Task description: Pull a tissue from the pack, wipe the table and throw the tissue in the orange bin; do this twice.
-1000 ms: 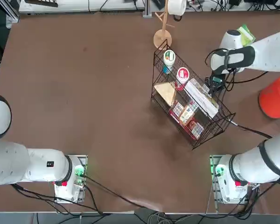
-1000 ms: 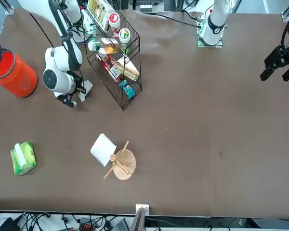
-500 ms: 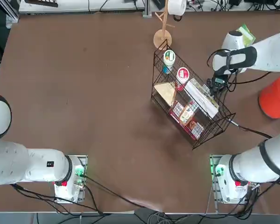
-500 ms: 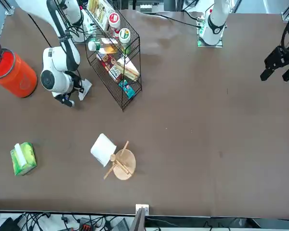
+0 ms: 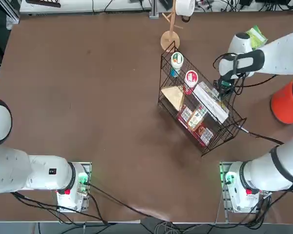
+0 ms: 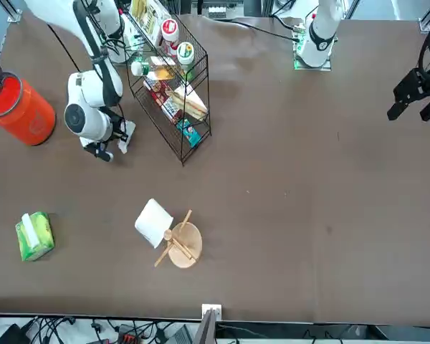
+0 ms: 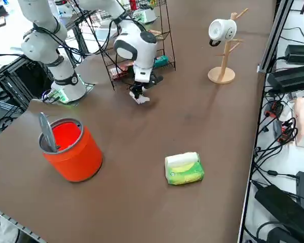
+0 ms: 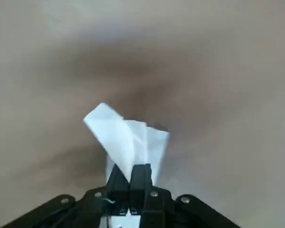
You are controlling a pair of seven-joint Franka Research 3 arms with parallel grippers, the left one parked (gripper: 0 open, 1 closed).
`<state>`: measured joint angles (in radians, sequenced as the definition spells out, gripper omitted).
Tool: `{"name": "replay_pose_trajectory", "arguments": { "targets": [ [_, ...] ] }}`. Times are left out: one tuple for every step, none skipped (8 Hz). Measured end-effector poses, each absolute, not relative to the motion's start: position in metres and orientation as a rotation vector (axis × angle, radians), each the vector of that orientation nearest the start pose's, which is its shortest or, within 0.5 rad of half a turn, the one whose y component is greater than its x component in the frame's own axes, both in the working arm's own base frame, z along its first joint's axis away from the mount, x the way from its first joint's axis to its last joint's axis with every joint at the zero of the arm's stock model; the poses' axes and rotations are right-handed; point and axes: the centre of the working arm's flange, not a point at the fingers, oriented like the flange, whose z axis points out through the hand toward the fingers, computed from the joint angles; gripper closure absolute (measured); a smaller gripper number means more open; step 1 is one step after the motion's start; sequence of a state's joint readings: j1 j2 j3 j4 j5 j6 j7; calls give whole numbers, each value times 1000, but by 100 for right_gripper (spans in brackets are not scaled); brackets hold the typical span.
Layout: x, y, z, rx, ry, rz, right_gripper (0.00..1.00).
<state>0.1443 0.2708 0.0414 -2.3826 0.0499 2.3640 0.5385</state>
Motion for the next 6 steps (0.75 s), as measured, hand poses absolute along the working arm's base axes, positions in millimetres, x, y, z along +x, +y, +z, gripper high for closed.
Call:
{"name": "replay_pose_trajectory", "arguments": {
  "targets": [
    [469,102,188,-3113,632,433,98],
    [476,110,190,-3105,651,418,98],
    [482,117,192,-3082,672,408,98],
    [487,126,196,-3062,683,398,98],
    [487,133,197,-3061,682,421,98],
    [484,133,196,-3067,681,478,98]
  ]
}}
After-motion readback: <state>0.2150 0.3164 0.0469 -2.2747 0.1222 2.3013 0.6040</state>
